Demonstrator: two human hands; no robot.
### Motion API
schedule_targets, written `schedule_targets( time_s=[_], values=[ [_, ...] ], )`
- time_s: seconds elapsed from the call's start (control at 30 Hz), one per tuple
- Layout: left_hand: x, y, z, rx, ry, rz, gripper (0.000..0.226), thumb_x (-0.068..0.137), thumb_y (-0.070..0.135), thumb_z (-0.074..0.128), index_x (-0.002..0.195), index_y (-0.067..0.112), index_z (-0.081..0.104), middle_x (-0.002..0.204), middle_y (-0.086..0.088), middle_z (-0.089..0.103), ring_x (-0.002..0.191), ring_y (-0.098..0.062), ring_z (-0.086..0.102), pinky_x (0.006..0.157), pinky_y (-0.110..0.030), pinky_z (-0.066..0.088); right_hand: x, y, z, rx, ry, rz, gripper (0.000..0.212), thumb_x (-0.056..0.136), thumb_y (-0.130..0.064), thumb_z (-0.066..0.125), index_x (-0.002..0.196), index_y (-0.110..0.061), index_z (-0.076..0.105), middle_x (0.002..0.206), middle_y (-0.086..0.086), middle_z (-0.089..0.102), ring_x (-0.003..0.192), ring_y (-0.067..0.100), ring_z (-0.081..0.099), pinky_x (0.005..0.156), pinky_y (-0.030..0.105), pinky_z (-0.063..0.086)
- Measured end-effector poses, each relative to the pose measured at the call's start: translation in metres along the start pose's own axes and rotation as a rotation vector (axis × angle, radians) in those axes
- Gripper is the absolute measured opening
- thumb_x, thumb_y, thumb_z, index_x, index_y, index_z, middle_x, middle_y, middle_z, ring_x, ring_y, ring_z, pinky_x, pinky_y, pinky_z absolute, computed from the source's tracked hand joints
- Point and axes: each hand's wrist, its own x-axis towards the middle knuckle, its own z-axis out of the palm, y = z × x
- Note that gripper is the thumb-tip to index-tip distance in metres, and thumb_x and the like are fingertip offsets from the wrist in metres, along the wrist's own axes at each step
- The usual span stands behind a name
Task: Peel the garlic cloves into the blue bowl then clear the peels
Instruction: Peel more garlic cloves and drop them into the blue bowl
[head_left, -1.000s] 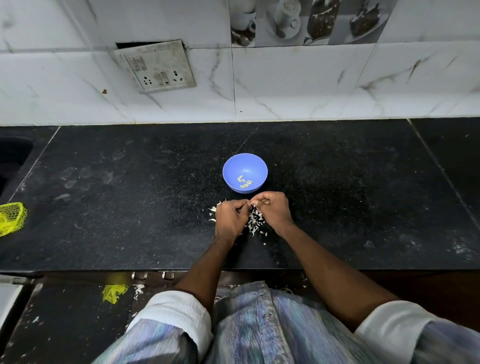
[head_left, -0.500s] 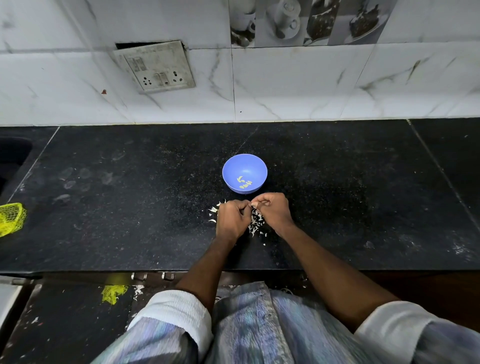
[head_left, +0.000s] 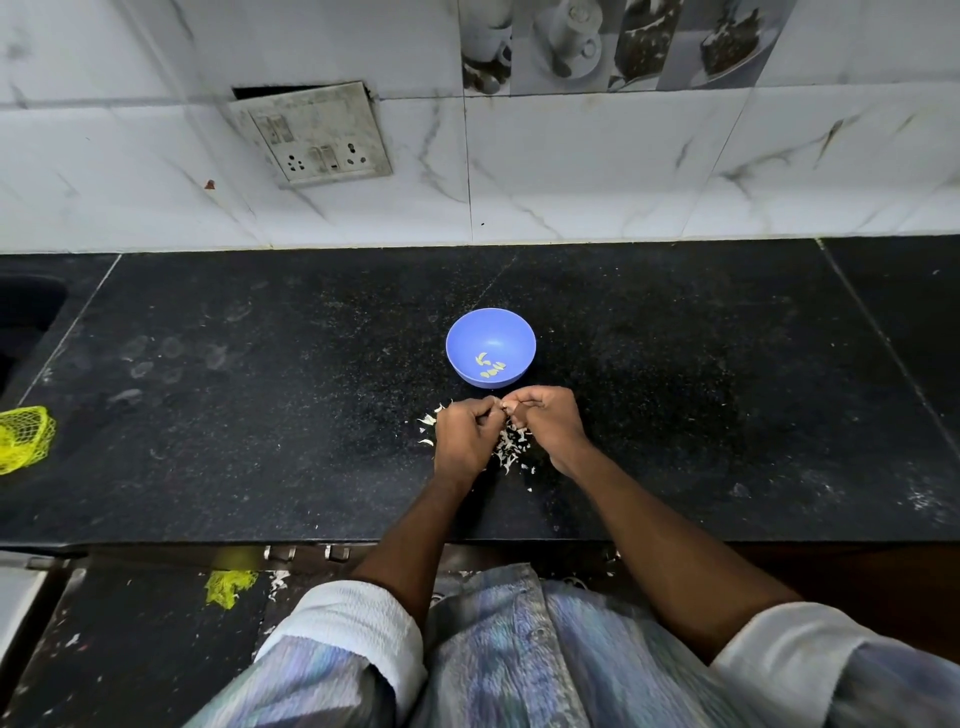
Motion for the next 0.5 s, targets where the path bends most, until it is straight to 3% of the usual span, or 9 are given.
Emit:
schedule_targets(
  time_s=[0.1,0.2,0.33,0.5],
  values=[
    [-0.001,0.003,0.000,-0.078,-0.004,-0.028,0.028,0.096,0.022,0.066,0.070,0.017,0.074,0.053,0.000,0.052,0.052,-0.005,0.037,0.052,-0.033,0.037,-0.001,0.000,-0.001,0.070,-0.010,0.031,0.011,0.090,0.007,0.067,0.096,0.005,0.075,0.076,0.015,0.069,0.061,0.011,0.053,0.060,0.020,0.049],
    [0.000,0.008,0.001,-0.106,0.025,-0.065,0.034,0.094,0.028,0.071,0.061,0.020,0.069,0.048,0.006,0.045,0.051,-0.004,0.034,0.051,-0.028,0.034,-0.001,-0.001,-0.002,0.091,-0.020,0.040,0.012,0.091,0.007,0.065,0.098,0.006,0.074,0.079,0.016,0.069,0.061,0.011,0.053,0.059,0.019,0.049],
    [0.001,0.008,0.002,-0.124,0.063,-0.131,0.017,0.089,0.027,0.078,0.074,0.019,0.081,0.058,0.010,0.069,0.054,0.001,0.055,0.058,-0.028,0.050,-0.001,-0.002,0.000,0.091,-0.022,0.050,0.010,0.092,0.003,0.067,0.099,0.004,0.075,0.080,0.010,0.073,0.065,0.010,0.059,0.060,0.019,0.050],
    [-0.001,0.010,0.001,-0.203,0.056,-0.167,0.007,0.090,0.016,0.078,0.085,0.016,0.083,0.060,0.014,0.069,0.054,0.007,0.058,0.059,-0.017,0.048,-0.003,-0.001,-0.003,0.062,-0.042,0.060,0.010,0.092,-0.005,0.072,0.102,-0.002,0.075,0.084,0.005,0.074,0.067,0.006,0.063,0.056,0.018,0.048]
  ],
)
